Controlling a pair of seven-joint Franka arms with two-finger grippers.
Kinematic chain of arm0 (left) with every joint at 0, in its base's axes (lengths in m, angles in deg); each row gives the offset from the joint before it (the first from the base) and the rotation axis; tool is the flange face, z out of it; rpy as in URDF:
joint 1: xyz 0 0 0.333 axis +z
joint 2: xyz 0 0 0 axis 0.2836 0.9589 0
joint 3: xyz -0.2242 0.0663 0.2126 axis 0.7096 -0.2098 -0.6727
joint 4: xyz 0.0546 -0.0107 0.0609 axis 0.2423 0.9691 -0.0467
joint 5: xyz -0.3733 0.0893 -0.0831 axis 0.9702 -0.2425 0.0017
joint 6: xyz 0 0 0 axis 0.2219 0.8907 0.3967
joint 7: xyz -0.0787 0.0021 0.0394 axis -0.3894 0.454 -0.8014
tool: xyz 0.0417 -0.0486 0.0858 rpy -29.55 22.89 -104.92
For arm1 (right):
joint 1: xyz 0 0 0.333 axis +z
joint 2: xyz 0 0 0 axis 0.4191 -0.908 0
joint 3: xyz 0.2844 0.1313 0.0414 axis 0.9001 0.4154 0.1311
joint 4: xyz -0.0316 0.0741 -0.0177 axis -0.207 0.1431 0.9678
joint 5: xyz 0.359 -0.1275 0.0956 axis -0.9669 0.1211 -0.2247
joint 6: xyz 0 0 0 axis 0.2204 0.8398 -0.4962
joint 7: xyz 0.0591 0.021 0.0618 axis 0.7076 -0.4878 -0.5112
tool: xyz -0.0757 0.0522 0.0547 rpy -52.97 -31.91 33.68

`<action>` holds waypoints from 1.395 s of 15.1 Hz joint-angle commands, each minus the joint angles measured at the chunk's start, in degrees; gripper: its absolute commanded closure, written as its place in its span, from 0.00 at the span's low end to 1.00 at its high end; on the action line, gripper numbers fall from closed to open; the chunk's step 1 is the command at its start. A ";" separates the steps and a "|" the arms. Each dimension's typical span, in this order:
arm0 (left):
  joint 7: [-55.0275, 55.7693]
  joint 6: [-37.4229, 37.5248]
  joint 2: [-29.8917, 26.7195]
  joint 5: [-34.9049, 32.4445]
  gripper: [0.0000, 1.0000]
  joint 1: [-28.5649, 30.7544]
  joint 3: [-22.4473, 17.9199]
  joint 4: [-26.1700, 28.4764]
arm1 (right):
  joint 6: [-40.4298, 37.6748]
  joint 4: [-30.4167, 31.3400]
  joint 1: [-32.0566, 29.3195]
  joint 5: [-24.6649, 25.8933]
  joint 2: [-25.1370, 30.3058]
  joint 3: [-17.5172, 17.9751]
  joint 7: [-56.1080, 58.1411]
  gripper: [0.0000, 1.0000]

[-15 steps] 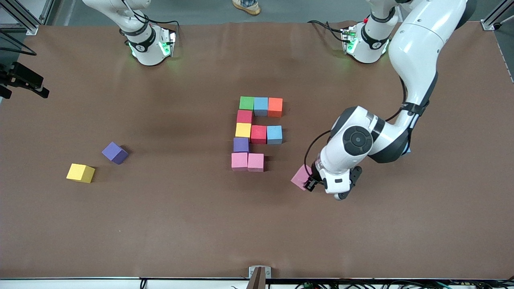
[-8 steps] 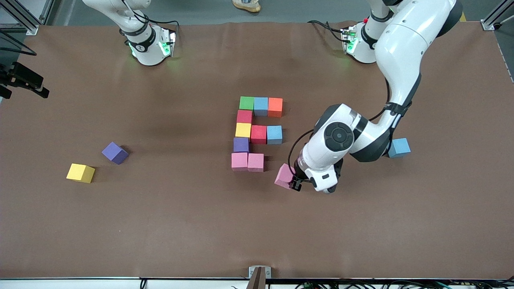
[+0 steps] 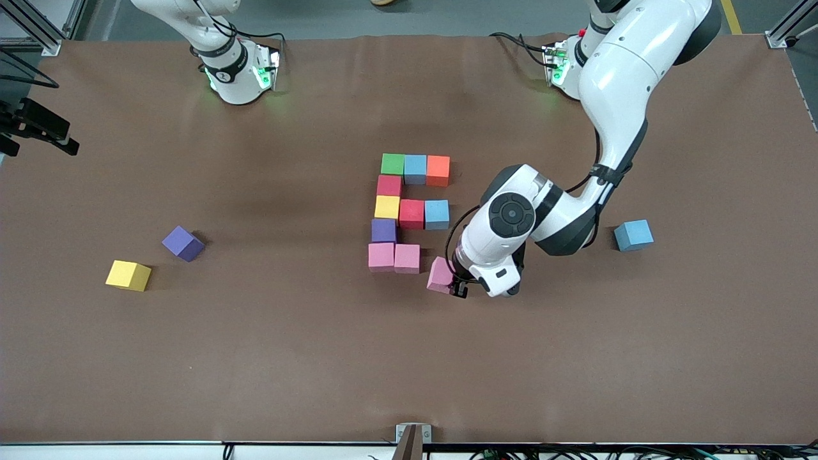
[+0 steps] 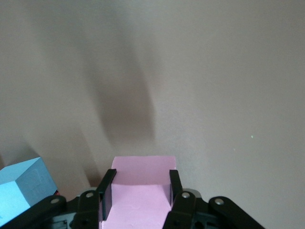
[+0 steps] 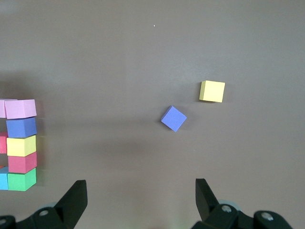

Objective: Arrange 11 blocks into digit 3
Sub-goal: 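Lower the pink cube beside the second pink cube with the left gripper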

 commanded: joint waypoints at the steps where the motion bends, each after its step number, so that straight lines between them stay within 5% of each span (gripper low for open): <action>1: 1.39 4.10 0.43 0.66 0.99 -0.92 -0.89 -1.36 | -0.59 -0.09 -0.61 0.27 0.38 0.63 0.44 0.00; 13: 19.05 2.88 3.16 -5.57 0.99 -6.28 -3.35 -0.31 | -2.00 -0.18 -0.52 0.10 0.38 0.63 0.09 0.00; 21: 21.26 1.21 4.30 -6.28 0.99 -8.03 -3.53 0.49 | -2.00 -0.09 -0.70 0.10 0.38 0.45 0.09 0.00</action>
